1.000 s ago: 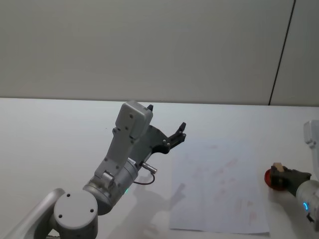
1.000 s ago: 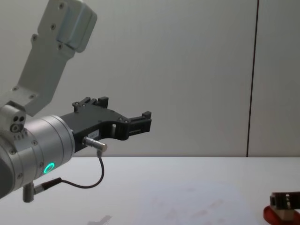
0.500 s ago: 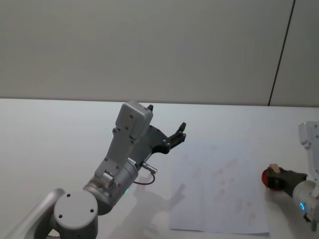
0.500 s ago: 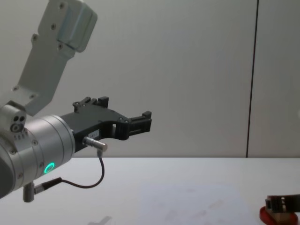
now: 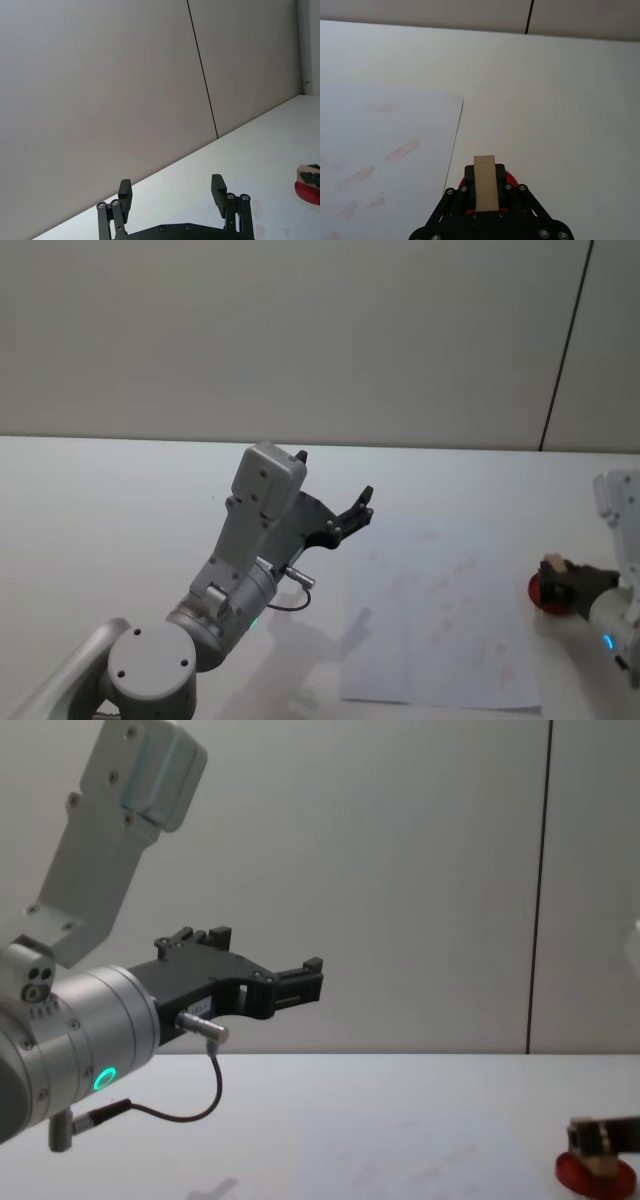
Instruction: Use the one hand to pick up the stamp and affix it onto the A4 paper.
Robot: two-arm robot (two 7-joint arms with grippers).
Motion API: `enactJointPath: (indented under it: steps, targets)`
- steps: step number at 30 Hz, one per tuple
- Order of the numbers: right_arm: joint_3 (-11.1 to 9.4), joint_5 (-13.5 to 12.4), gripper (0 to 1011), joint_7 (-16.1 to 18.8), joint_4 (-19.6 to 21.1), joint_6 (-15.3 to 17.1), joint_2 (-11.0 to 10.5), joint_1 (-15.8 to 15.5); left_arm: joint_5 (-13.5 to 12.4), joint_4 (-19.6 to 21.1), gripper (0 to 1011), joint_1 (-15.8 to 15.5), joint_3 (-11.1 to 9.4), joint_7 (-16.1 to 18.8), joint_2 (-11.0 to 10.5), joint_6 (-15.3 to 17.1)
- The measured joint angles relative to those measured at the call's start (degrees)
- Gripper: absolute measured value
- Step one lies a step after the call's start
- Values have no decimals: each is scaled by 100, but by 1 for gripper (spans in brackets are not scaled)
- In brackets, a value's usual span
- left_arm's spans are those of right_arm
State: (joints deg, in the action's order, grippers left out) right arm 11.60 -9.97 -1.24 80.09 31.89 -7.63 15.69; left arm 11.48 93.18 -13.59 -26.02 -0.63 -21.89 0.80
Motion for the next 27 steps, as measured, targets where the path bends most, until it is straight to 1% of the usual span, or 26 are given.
enactJointPath:
  steps: [4,9,10,13,16,17,19,20,22,23,24,26,27]
  targets:
    - [7,201,219,150,81,-28,-36,61,0,0,1002,0,0,0,0,0]
    - [13,541,219,540,192,-127,-102,210,0,0,1002,0,0,0,0,0]
    - [13,541,219,540,192,-127,-102,210,0,0,1002,0,0,0,0,0]
    - [14,713,219,840,205,-239,-130,339,0,0,1002,0,0,0,0,0]
    - [14,797,219,1041,168,-317,-140,445,0,0,1002,0,0,0,0,0]
    - [14,847,219,1185,114,-378,-141,518,0,0,1002,0,0,0,0,0]
    - [14,885,219,1322,44,-435,-140,606,0,0,1002,0,0,0,0,0]
    - [13,924,219,1459,-80,-495,-132,727,0,0,1002,0,0,0,0,0]
    - [13,970,219,1619,-241,-570,-116,871,0,0,1002,0,0,0,0,0]
    - [13,1009,219,1761,-414,-642,-98,1014,0,0,1002,0,0,0,0,0]
    - [14,1035,219,1846,-512,-689,-85,1088,0,0,1002,0,0,0,0,0]
    - [17,1066,219,1951,-683,-743,-58,1247,0,0,1002,0,0,0,0,0]
    - [26,1108,219,2090,-973,-825,-23,1425,0,0,1002,0,0,0,0,0]
